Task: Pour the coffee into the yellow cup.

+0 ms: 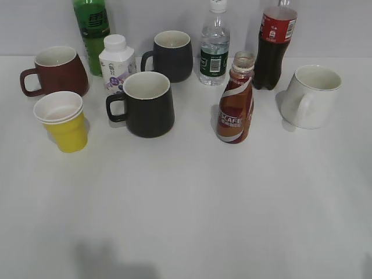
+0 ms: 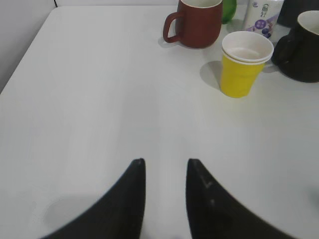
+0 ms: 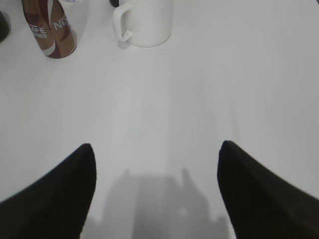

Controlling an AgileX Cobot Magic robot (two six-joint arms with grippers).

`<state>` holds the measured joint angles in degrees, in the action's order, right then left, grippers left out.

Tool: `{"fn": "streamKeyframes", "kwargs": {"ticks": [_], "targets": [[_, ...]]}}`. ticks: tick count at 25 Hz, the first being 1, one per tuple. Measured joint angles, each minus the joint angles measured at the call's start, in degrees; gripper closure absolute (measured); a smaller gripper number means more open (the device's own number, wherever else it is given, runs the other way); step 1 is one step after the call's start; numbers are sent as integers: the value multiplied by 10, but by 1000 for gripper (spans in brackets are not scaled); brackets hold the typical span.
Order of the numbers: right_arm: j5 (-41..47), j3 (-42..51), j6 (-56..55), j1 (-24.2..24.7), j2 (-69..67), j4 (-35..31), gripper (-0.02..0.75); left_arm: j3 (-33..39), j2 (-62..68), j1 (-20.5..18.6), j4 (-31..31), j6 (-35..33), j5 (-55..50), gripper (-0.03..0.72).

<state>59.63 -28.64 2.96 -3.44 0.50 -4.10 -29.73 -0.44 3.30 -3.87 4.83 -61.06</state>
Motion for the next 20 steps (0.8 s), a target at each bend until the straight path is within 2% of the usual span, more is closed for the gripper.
{"fn": "streamKeyframes", "kwargs": {"ticks": [20], "targets": [[0, 0, 0, 0, 0, 0, 169, 0, 0, 0, 0, 0, 0, 463]]}}
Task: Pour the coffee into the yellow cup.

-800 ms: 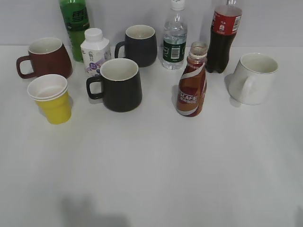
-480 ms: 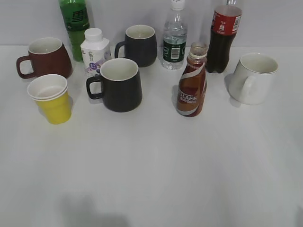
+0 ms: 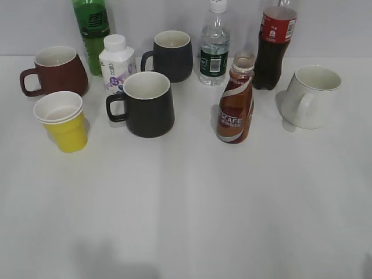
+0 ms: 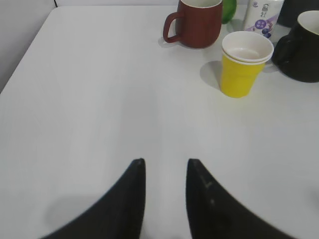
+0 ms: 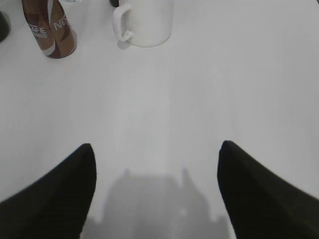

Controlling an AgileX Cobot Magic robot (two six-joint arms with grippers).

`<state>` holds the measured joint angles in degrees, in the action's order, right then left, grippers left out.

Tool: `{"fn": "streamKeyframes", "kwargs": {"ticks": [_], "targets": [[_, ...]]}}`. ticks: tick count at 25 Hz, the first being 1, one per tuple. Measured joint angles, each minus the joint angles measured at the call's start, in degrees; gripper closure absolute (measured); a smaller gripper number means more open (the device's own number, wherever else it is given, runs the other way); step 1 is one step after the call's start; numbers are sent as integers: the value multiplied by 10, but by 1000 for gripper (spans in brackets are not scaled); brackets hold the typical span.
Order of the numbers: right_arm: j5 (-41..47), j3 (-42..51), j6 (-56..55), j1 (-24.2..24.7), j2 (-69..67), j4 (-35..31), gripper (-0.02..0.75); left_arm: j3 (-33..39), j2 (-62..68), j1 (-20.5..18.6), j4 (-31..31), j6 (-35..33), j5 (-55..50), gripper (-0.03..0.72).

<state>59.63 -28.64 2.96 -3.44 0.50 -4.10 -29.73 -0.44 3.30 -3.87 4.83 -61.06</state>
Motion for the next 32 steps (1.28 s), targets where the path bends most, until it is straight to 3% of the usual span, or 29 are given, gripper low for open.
{"fn": "streamKeyframes", "kwargs": {"ticks": [22, 26, 32], "targets": [[0, 0, 0, 0, 0, 0, 169, -2, 0, 0, 4, 0, 5, 463], [-19, -7, 0, 0, -5, -11, 169, -19, 2, 0, 1, 0, 104, 463], [-195, -12, 6, 0, -66, -50, 169, -7, 80, 0, 0, 0, 282, 463]]}}
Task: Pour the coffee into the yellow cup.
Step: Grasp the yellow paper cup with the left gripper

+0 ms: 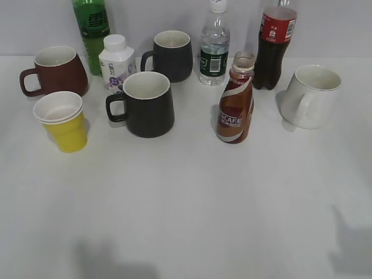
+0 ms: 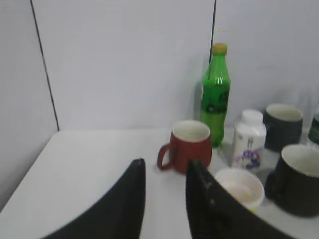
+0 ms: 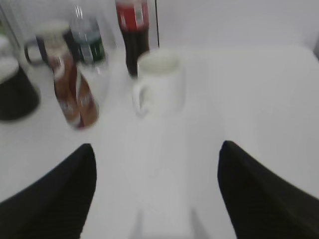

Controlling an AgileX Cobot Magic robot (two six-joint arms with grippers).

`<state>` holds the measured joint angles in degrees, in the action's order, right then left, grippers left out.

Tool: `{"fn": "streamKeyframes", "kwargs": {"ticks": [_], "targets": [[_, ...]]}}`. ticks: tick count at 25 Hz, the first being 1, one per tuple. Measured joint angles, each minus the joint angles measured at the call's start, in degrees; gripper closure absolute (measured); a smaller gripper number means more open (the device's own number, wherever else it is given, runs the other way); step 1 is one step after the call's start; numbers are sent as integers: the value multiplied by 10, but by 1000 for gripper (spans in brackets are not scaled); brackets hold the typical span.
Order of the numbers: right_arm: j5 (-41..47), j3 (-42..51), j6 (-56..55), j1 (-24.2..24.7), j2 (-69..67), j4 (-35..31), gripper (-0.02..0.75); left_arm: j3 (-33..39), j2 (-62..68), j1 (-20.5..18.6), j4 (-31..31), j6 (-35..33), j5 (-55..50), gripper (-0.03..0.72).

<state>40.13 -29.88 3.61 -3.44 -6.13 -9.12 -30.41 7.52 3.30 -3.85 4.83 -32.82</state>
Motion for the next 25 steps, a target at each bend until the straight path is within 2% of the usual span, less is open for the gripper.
{"fn": "streamKeyframes", "kwargs": {"ticks": [7, 12, 17, 20, 25], "targets": [[-162, 0, 5, -12, -149, -56, 169, 32, 199, 0, 0, 0, 256, 463], [-260, 0, 40, -64, -251, -60, 169, 32, 375, 0, 2, 0, 431, 454], [-302, 0, 98, -113, -349, -61, 169, 34, 526, 0, -2, 0, 579, 445], [-325, 0, 121, -133, -395, -61, 169, 34, 564, 1, -6, 0, 599, 428], [-374, 0, 134, -161, -459, -61, 169, 35, 575, 33, -3, 0, 505, 344]]}}
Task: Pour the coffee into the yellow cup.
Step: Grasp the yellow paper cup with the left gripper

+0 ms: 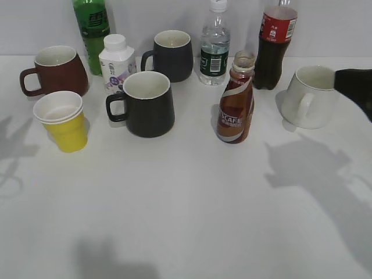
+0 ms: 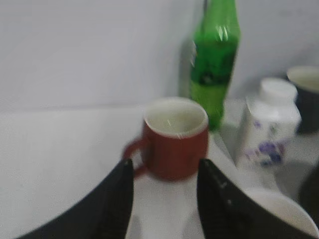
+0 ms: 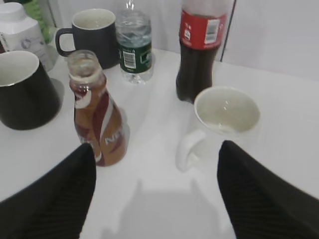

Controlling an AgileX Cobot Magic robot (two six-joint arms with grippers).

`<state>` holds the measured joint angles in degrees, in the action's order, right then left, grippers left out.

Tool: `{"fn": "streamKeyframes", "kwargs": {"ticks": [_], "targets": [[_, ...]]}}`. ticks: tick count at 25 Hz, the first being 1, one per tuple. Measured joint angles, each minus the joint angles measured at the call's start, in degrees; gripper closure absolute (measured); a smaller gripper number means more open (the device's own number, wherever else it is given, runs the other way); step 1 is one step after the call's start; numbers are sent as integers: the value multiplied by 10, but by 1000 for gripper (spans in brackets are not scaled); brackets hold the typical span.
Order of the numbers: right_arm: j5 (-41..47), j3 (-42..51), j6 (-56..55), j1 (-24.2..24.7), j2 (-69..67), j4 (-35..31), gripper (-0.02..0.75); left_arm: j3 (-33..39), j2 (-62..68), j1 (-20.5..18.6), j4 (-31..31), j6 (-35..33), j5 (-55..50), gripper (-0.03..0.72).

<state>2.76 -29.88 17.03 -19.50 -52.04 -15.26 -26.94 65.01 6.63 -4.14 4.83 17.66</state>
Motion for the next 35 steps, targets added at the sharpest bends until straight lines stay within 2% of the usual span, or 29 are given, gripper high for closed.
{"fn": "streamKeyframes", "kwargs": {"ticks": [4, 8, 13, 18, 21, 26, 30, 35], "targets": [[-40, 0, 1, -23, -42, -4, 169, 29, 0, 33, 7, 0, -21, 286], [-61, 0, 2, -40, -61, -3, 169, 93, 0, 43, 41, 0, -11, 260], [-63, 0, 2, -42, -64, -3, 169, 171, 0, 43, 60, 0, 96, 206], [-64, 0, 2, -42, -64, -3, 169, 180, 40, 43, 58, 0, 176, 100], [-65, 0, 2, -42, -64, -3, 170, 180, 88, 43, 27, 4, 219, 57], [-65, 0, 2, -42, -64, -3, 170, 180, 208, 43, -59, 14, 364, 45], [-65, 0, 3, -42, -64, -3, 170, 178, 316, 43, -64, 14, 490, 45], [-65, 0, 3, -42, -64, -3, 170, 151, 401, 43, -82, 14, 510, 45]]}}
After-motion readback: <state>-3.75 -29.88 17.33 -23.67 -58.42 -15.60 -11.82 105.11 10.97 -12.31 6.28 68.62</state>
